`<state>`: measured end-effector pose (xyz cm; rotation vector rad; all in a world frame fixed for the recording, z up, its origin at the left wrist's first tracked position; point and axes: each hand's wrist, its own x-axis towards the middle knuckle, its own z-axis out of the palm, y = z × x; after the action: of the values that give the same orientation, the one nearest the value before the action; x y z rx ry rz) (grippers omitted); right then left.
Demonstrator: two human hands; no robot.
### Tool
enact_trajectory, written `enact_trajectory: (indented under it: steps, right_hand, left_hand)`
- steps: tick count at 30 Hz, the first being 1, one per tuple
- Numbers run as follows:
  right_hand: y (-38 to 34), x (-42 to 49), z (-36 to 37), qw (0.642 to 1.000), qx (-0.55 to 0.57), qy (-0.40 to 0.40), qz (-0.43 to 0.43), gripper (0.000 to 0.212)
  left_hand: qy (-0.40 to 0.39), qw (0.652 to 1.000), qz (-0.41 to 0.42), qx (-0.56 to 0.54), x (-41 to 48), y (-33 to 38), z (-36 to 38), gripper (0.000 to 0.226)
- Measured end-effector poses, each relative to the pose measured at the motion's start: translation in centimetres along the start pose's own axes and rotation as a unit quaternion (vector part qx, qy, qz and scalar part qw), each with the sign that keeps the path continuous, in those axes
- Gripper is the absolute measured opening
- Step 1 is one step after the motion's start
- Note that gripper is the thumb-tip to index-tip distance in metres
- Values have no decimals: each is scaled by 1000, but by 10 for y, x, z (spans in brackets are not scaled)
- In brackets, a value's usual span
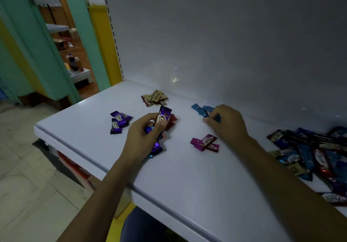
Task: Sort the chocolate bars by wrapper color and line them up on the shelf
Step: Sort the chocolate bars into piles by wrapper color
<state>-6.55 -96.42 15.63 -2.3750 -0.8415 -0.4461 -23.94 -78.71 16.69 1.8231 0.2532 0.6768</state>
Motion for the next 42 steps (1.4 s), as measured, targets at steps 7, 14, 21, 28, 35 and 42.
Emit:
enact_trajectory:
  steps: [7,14,21,28,35,42]
  right_hand:
    - [-33,1,-8,999,14,-11,-40,30]
    - [-103,-13,-12,890,425,-156,60,7]
    - [-103,-5,-10,854,473,-100,192,6]
    - [-151,17,28,861,454,-184,136,11]
    - [-187,44,97,893,404,-176,95,12]
    - [-192,58,134,965,189,-182,-1,16]
  left_hand:
    - [-22,1000,7,18,-2,2,0,36]
    - [-39,999,6,19,-1,-5,0,37]
    - [152,988,-24,-5,-1,-5,-7,13]
    - [311,949,-45,12,-4,-9,-59,16]
    - [420,901,-74,-78,-12,-20,-61,11]
    - [409,909,-78,-27,-5,-21,-60,12]
